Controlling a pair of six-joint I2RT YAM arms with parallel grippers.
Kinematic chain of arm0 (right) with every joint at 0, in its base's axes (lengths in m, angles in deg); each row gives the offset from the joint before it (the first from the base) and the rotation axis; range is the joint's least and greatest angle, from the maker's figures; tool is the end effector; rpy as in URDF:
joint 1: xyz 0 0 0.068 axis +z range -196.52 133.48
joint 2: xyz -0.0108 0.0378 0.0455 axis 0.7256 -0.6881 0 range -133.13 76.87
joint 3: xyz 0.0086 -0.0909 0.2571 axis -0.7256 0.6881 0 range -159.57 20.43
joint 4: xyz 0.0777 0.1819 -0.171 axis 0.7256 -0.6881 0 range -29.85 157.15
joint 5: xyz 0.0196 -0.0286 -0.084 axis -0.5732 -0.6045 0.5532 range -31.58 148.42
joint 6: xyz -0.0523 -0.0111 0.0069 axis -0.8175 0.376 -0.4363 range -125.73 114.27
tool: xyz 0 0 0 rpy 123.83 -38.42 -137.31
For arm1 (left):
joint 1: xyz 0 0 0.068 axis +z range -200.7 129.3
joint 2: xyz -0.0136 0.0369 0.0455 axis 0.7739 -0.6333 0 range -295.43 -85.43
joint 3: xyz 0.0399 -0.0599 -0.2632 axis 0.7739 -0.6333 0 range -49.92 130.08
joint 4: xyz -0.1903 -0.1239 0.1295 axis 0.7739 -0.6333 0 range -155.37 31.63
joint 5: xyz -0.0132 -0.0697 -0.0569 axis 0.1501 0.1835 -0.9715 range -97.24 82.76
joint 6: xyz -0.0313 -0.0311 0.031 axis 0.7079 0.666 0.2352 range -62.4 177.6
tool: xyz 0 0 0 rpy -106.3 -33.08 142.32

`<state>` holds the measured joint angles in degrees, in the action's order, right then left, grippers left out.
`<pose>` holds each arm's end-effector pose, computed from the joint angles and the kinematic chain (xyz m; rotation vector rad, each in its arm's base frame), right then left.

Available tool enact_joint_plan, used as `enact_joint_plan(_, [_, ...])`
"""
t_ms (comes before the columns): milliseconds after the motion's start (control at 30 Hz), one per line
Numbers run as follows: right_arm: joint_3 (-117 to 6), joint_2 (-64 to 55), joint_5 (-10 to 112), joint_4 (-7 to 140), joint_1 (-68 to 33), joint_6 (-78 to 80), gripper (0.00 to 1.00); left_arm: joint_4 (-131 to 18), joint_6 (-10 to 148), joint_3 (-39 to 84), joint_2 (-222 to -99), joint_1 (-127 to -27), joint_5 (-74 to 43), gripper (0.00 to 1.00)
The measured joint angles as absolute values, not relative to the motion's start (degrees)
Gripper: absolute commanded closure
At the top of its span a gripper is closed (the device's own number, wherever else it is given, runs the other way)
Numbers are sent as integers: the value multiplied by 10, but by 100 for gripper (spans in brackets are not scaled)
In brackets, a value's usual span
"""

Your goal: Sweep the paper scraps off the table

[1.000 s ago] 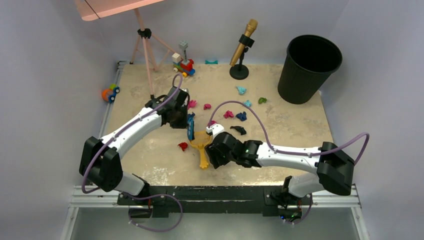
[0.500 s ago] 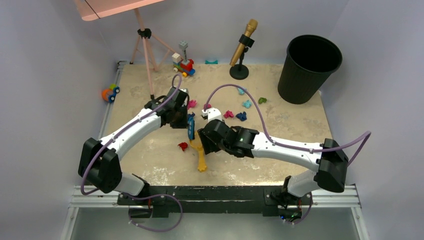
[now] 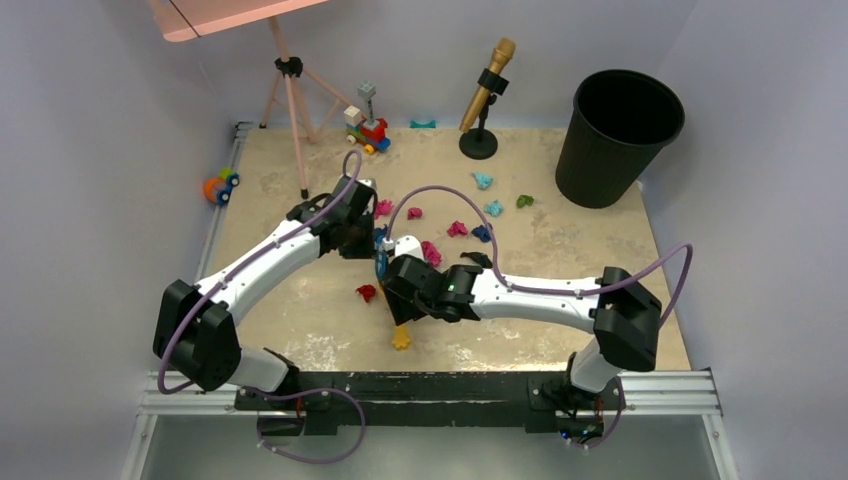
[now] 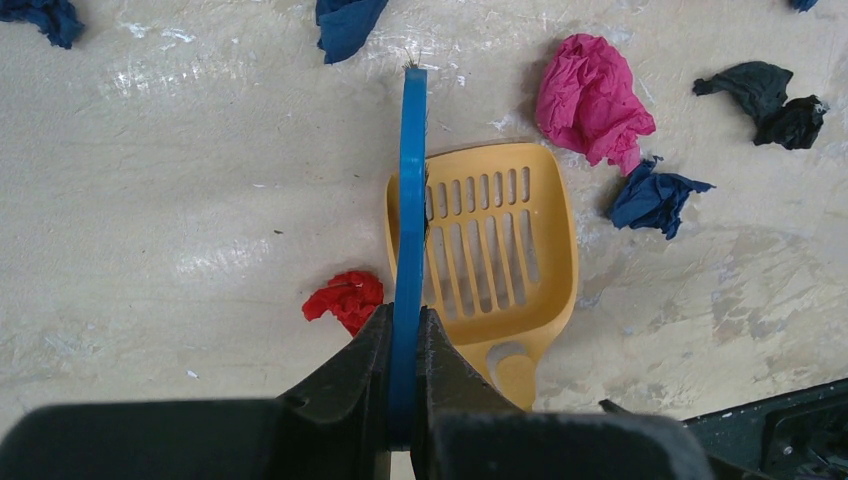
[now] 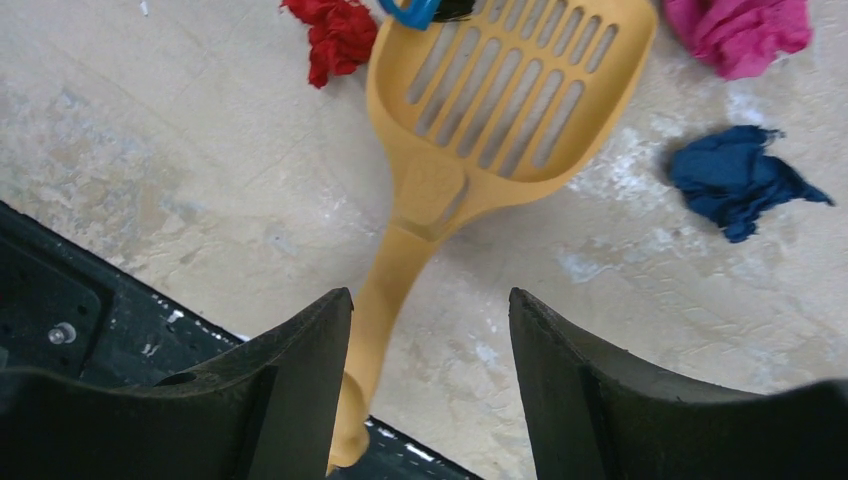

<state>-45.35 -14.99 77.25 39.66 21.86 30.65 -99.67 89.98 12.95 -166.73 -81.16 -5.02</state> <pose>0.1356 0.3107 0.2369 -0.5519 2.4150 0.3946 0.2478 -0.1441 0.2593 -0.0585 2.6512 -0.3299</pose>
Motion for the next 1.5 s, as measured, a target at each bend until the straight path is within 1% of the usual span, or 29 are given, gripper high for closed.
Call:
enact_joint_plan(267, [-471,-181,776,393,248,359,40,-995,900,120,-1667,-812,-50,100])
enact_joint_plan(400, [-475,-200,790,389,250,381,46,-995,900,120,-1662,-812,-50,100])
enact_joint_plan(500, [-475,-214,800,381,250,394,54,-996,900,120,-1657,-812,-50,100])
enact_joint_plan(567, [-475,-221,804,374,250,401,57,-996,900,119,-1656,-812,-50,100])
enact_joint_plan(867, [-474,-231,825,354,248,418,99,-995,900,112,-1650,-812,-50,100])
enact_joint_plan(900, [-474,-230,825,355,248,418,100,-996,900,112,-1649,-812,-50,100])
enact_joint_plan(1067, [-467,-219,829,354,248,407,100,-1010,900,117,-1645,-812,-50,100])
enact_joint_plan(1167, [-456,-198,835,349,250,405,100,-1043,899,141,-1638,-812,-33,100])
enact_joint_plan(1367, [-445,-123,872,296,251,412,100,-1125,894,245,-1617,-811,92,100])
enact_joint_plan(1500, [-444,-65,890,261,251,407,100,-1177,877,322,-1637,-801,203,100])
